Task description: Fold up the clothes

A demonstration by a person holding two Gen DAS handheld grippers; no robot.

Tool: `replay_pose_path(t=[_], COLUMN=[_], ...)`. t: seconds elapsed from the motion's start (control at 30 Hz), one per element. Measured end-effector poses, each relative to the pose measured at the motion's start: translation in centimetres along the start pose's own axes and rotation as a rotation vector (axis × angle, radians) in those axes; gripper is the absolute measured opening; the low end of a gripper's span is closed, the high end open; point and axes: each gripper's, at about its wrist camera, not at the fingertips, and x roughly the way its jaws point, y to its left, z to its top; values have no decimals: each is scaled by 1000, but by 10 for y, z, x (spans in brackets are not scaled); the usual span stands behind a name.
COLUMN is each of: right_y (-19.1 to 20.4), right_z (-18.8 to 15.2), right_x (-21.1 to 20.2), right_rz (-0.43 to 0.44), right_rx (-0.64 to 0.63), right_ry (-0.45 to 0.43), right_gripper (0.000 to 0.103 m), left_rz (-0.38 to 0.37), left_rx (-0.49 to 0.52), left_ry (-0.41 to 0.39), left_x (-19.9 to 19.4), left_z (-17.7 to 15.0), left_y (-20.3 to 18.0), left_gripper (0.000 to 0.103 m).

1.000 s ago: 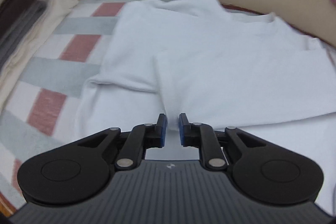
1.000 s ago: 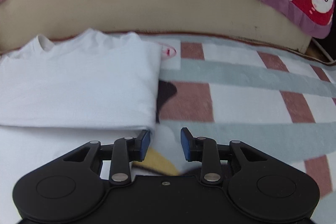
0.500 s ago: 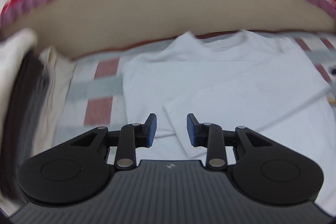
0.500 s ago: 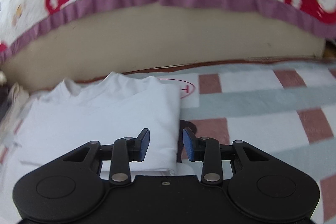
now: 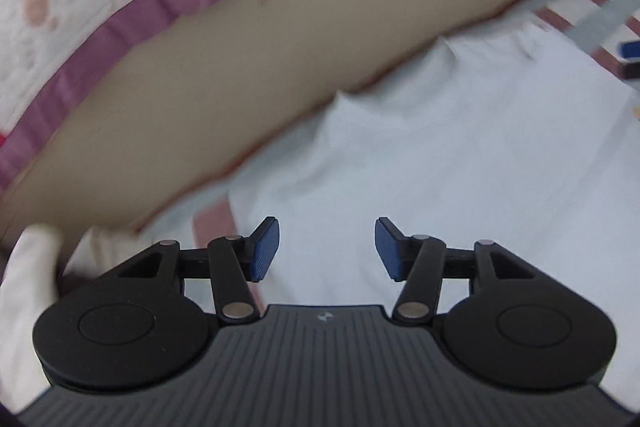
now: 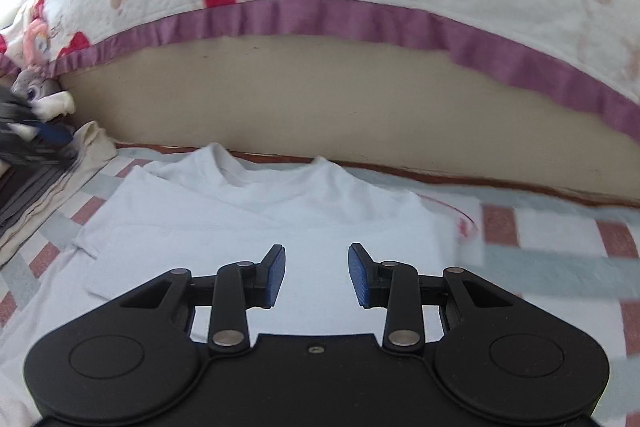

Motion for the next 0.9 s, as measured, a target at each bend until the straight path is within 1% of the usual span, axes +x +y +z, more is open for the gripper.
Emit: replay_pose_path(t=[0.07, 0.13, 0.17, 0.27, 0.33, 0.37, 0.4, 0.47, 0.53, 0.57, 0.63, 0.67, 0.7, 0.73, 0.77, 0.8, 0.83, 0.9], right_y=[6, 9, 4, -13, -23, -25, -26, -27, -21, -18, -14, -15, -15, -17, -23, -29, -34, -40], right_z=[16, 32, 40, 63, 77, 83, 87, 94, 94, 93, 87, 83, 80, 77, 74, 71, 68, 64], right_x=[13, 28, 40, 78, 102, 114, 126, 149, 172, 182, 201, 209, 218, 226, 231, 232, 232, 227], right_rz=[-2, -6, -17, -36, -5, 19, 35, 62, 61, 56, 23, -8, -39, -68, -76, -48, -16, 74], right_rx=[-73, -137, -146, -170, -173, -171, -172, -181, -221, -245, -301, -305, -309, -295, -245, -195, -156, -132], right_ry=[25, 50, 64, 98, 106, 112, 120, 137, 155, 165, 191, 204, 217, 231, 237, 222, 205, 178], right_gripper=[40, 45, 45, 45, 45, 45, 45, 45, 45, 46, 55, 55, 55, 55, 55, 51, 40, 4], left_rz=[-28, -56, -69, -103, -105, -100, -92, -43, 21, 46, 118, 135, 118, 85, 54, 27, 5, -33], left_rx=[-32, -64, -78, -127, -229, -284, -315, -348, -375, -372, -338, -330, -335, -347, -361, -374, -378, -368], left_ry=[12, 24, 25, 0, -4, 28, 49, 21, 7, -1, -8, -9, -14, -22, -27, -31, -40, -56], left_x=[38, 76, 92, 123, 140, 151, 160, 167, 170, 170, 169, 169, 169, 170, 170, 170, 170, 170], left_z=[3, 5, 6, 7, 7, 7, 6, 3, 3, 3, 5, 5, 4, 3, 1, 0, 0, 0], left_y=[11, 21, 25, 29, 35, 38, 40, 43, 45, 43, 38, 37, 37, 39, 41, 43, 45, 44], left_gripper=[49, 49, 48, 48, 50, 50, 50, 51, 47, 43, 42, 42, 42, 42, 41, 41, 41, 42])
